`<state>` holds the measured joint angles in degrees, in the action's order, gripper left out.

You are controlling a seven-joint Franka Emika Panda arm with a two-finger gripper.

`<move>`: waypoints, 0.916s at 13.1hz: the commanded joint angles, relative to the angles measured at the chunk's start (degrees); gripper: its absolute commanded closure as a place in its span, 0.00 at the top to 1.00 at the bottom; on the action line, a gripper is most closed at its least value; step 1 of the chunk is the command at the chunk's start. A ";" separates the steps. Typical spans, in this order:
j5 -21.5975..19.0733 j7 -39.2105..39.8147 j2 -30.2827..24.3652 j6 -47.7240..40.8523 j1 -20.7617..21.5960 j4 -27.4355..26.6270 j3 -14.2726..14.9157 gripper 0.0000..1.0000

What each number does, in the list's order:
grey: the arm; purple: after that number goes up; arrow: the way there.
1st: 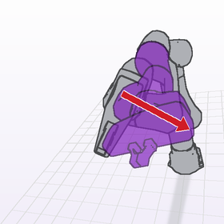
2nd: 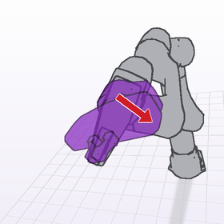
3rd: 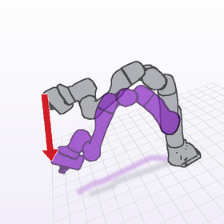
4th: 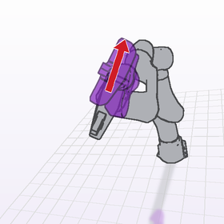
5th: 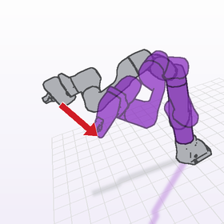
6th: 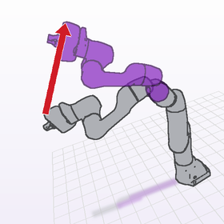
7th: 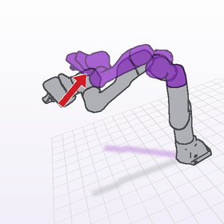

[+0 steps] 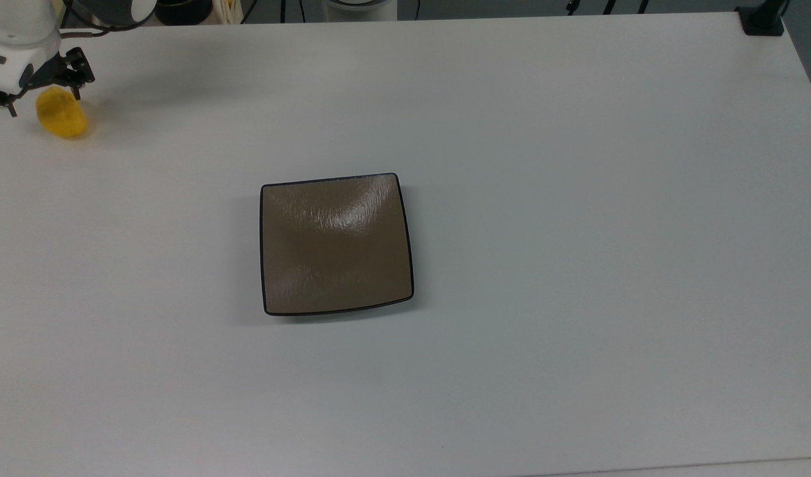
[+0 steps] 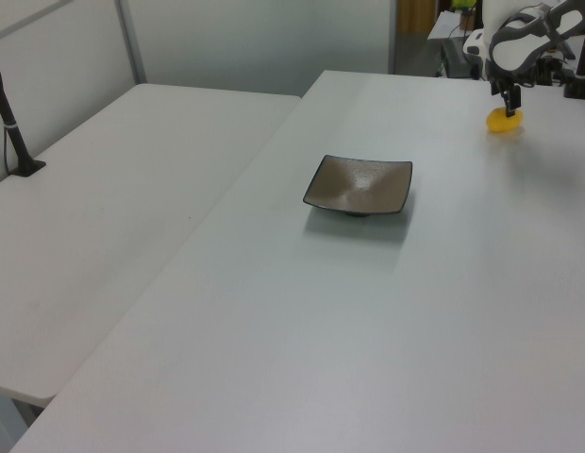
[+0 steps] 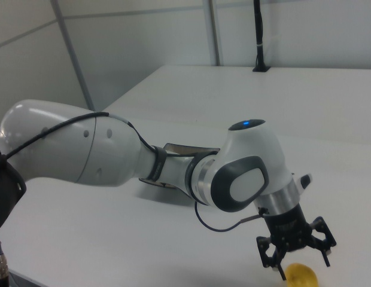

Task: Put potatoes on a ceramic plate
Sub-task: 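Lower the gripper and close it around the yellow potato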

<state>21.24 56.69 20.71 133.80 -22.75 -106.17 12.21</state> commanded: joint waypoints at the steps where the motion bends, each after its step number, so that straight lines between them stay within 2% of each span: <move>1: 2.49 1.06 1.88 1.29 -0.36 0.70 0.10 1.00; 3: 2.49 1.14 2.14 1.29 -0.71 0.53 0.10 0.99; 4: 2.49 1.23 2.14 1.20 -0.71 0.35 0.10 0.82; 5: 2.49 1.15 2.49 1.11 -0.71 0.35 0.10 0.59; 6: 2.41 0.97 2.50 1.11 -0.63 0.26 0.10 0.41; 7: 2.41 0.79 2.50 0.85 -0.62 0.26 0.10 0.29; 12: 1.79 0.09 1.62 0.32 -0.54 0.70 -0.08 0.28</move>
<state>22.76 56.90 23.01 133.94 -23.21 -105.64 12.20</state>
